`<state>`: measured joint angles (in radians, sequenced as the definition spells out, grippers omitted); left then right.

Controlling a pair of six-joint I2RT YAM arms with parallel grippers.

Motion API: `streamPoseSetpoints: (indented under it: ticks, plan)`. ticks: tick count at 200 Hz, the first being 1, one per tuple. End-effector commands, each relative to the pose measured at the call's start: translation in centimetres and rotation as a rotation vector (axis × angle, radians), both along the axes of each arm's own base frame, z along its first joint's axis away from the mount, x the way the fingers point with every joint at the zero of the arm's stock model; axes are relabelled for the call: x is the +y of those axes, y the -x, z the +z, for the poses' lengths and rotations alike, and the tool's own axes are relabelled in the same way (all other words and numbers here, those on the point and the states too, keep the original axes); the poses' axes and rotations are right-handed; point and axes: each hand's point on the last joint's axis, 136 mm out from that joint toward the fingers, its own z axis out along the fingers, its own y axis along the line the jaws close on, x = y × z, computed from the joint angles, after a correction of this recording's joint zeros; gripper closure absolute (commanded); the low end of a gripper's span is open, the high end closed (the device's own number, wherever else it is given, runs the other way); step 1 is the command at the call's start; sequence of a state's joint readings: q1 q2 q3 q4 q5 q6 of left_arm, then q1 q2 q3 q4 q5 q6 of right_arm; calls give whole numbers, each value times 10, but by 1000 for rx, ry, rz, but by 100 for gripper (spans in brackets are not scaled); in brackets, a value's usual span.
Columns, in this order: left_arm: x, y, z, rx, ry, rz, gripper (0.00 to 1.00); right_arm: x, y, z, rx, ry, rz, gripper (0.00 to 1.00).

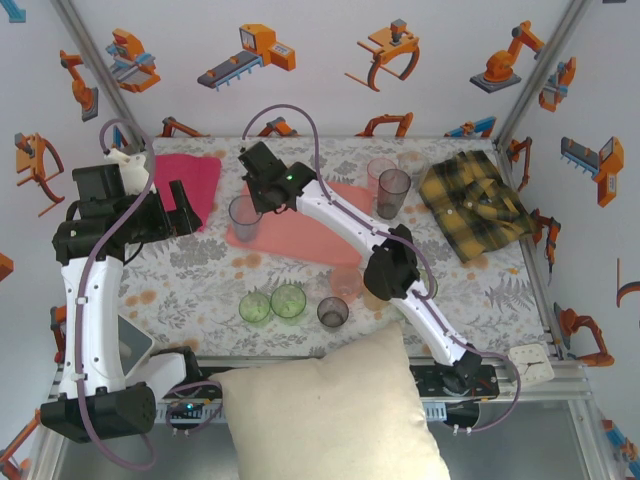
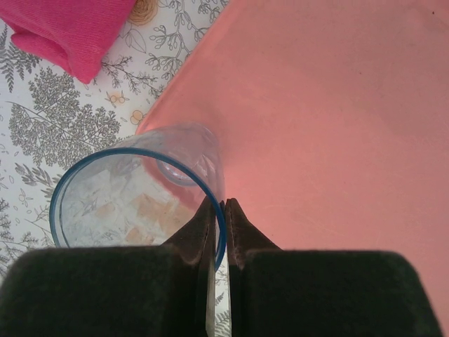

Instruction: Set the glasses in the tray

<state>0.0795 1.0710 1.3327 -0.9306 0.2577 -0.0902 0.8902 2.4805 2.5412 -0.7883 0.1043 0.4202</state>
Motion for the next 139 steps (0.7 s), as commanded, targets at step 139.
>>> streamPoseSetpoints:
  ticks: [139]
  plan:
    - [-2, 0, 2, -16, 22, -7, 3, 13, -4, 12, -20, -59, 8, 72]
